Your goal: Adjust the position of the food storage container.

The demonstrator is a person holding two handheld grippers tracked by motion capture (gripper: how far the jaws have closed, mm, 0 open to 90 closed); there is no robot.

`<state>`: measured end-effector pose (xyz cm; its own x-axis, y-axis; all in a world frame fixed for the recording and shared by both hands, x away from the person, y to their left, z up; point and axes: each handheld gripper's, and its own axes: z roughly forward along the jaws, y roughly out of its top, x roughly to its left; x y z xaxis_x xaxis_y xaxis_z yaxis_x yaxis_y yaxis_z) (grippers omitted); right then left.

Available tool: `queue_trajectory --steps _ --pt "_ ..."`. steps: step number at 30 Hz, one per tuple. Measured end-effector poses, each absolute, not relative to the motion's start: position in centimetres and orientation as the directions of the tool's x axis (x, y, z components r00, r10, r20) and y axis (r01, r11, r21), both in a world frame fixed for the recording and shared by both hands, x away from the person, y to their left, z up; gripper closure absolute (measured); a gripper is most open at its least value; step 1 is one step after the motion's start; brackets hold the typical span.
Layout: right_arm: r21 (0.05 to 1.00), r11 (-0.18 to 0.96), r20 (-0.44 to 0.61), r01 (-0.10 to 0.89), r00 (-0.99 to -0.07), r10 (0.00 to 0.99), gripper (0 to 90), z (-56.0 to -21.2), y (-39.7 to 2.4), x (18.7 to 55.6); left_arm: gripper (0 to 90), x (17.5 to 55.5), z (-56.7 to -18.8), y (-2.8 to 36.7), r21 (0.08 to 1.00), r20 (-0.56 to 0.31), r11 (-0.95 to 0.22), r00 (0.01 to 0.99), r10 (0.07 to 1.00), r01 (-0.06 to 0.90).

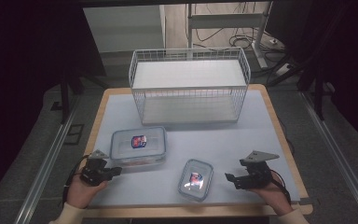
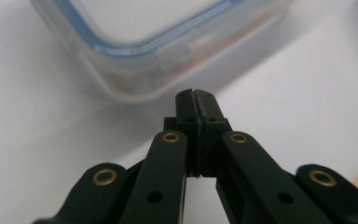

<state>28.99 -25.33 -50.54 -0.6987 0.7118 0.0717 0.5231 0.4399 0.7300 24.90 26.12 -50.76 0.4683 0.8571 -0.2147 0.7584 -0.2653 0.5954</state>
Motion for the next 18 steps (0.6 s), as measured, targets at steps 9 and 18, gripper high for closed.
queue_trajectory --steps 9,18 --pt "0.732 0.434 0.07 0.525 -0.692 0.719 16.5 -50.4 -25.5 29.1 90.0 25.0 -48.9 31.0 0.642 -0.204 -0.143 0.347 0.915 0.753" --pt "0.737 0.422 0.067 0.527 -0.679 0.731 16.5 -50.3 -25.8 29.2 90.0 29.7 -50.3 31.4 0.611 -0.236 -0.116 0.321 0.917 0.783"
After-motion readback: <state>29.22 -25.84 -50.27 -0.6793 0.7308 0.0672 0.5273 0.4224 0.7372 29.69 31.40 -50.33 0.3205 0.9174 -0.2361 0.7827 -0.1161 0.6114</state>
